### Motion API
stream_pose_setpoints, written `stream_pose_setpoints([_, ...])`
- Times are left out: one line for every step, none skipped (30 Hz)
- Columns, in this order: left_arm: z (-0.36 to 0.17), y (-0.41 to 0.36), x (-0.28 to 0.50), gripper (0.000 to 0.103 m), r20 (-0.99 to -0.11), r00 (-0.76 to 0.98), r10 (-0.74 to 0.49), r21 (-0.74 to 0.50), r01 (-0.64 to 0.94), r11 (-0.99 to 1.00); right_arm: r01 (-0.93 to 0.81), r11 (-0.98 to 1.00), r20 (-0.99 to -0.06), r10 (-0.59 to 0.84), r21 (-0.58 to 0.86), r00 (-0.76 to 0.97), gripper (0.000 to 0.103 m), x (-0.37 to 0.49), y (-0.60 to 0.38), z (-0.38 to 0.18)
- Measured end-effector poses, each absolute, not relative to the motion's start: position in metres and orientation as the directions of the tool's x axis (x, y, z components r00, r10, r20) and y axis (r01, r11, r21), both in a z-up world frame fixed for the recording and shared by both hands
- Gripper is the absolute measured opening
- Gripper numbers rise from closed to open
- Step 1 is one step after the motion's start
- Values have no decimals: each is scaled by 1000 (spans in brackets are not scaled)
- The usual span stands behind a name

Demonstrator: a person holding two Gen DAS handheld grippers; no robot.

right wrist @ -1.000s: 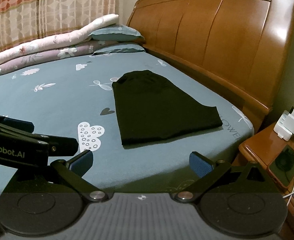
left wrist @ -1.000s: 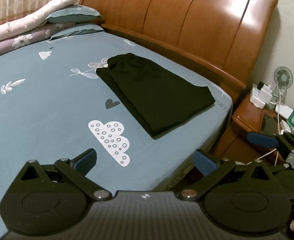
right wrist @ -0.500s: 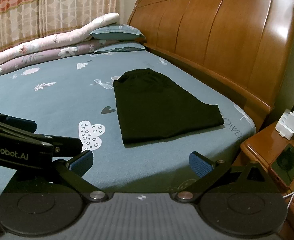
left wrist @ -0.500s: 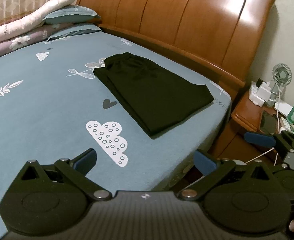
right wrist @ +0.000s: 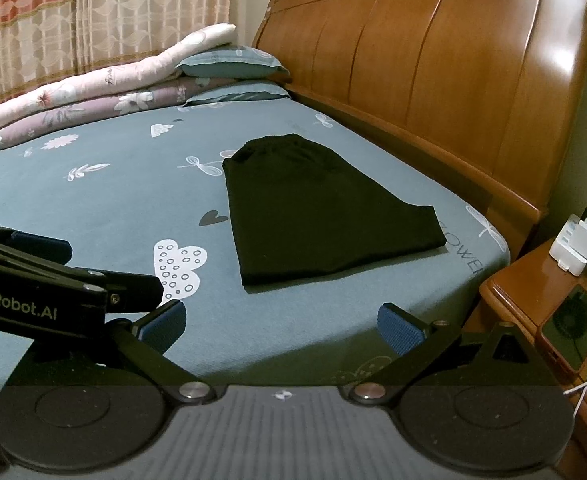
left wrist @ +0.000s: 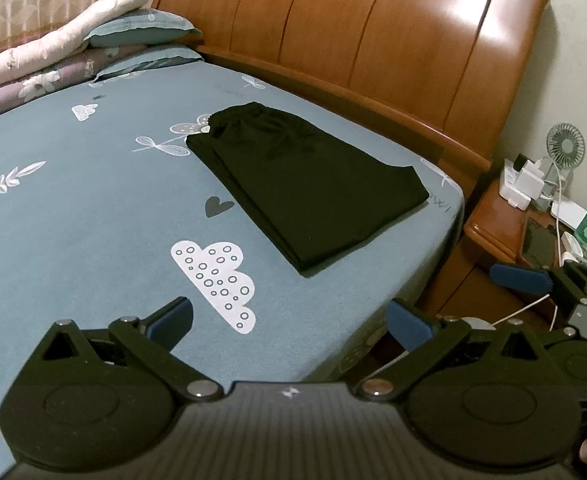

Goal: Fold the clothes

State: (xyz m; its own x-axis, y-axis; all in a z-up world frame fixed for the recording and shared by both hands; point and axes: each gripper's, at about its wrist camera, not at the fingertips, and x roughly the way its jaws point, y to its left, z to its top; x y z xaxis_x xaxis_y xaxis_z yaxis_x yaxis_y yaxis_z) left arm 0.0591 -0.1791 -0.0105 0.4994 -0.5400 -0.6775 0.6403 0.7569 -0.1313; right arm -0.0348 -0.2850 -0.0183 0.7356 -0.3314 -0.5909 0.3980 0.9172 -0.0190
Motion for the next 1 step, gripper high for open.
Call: stream_pose_setpoints([-10, -179, 59, 102, -677, 501, -540, -128, 641, 756, 399, 917, -591, -331, -18, 736, 103, -35, -285, -18])
